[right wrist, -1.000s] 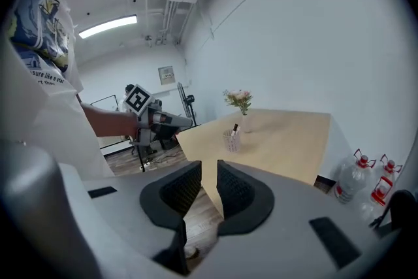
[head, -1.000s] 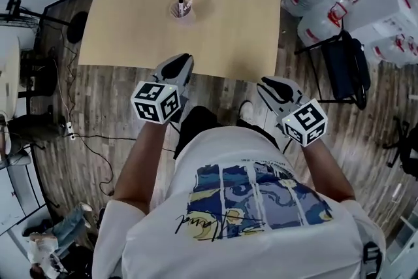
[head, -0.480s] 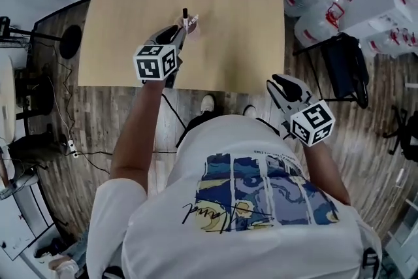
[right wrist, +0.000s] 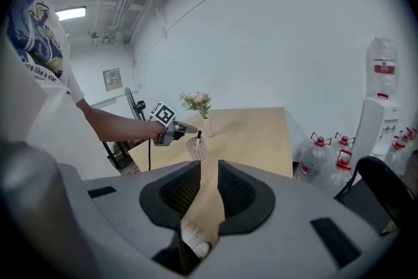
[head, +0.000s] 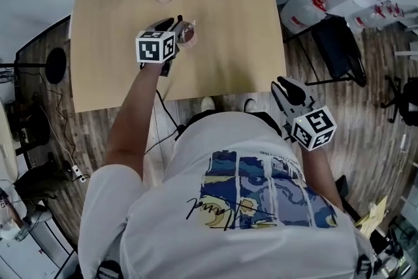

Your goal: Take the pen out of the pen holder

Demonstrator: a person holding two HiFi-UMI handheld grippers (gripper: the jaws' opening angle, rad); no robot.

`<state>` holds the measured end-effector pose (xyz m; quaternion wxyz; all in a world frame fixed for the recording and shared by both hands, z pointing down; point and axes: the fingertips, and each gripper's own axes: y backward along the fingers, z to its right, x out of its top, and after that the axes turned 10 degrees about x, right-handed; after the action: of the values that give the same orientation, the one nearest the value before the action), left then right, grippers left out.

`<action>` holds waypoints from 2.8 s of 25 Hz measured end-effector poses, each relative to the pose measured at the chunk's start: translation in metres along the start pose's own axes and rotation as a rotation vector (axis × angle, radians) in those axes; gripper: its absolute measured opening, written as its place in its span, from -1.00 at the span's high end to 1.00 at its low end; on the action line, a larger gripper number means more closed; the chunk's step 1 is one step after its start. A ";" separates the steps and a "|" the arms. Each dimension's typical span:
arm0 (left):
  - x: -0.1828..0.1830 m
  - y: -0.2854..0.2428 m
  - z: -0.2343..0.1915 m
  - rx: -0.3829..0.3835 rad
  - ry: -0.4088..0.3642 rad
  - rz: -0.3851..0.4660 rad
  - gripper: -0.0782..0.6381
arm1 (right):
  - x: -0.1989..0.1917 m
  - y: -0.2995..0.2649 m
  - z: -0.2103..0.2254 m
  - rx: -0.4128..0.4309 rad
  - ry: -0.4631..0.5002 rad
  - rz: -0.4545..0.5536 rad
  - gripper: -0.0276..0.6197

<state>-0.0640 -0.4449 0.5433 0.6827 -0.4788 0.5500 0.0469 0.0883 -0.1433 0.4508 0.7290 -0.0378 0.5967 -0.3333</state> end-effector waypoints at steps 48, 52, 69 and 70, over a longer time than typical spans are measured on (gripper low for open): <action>0.064 0.084 0.022 0.173 0.053 0.196 0.57 | -0.003 0.050 0.044 0.133 0.046 0.013 0.75; 0.070 0.105 0.048 0.181 0.082 0.233 0.57 | -0.006 0.058 0.052 0.180 0.063 0.010 0.80; 0.053 0.192 0.175 0.215 0.118 0.322 0.57 | -0.014 0.090 0.073 0.392 0.137 -0.001 0.89; 0.050 0.196 0.183 0.215 0.118 0.325 0.57 | -0.014 0.092 0.076 0.396 0.142 -0.002 0.89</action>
<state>-0.0312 -0.2337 0.3741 0.6798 -0.3099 0.6611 0.0693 0.1960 -0.0902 0.4425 0.6778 0.1292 0.5695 -0.4468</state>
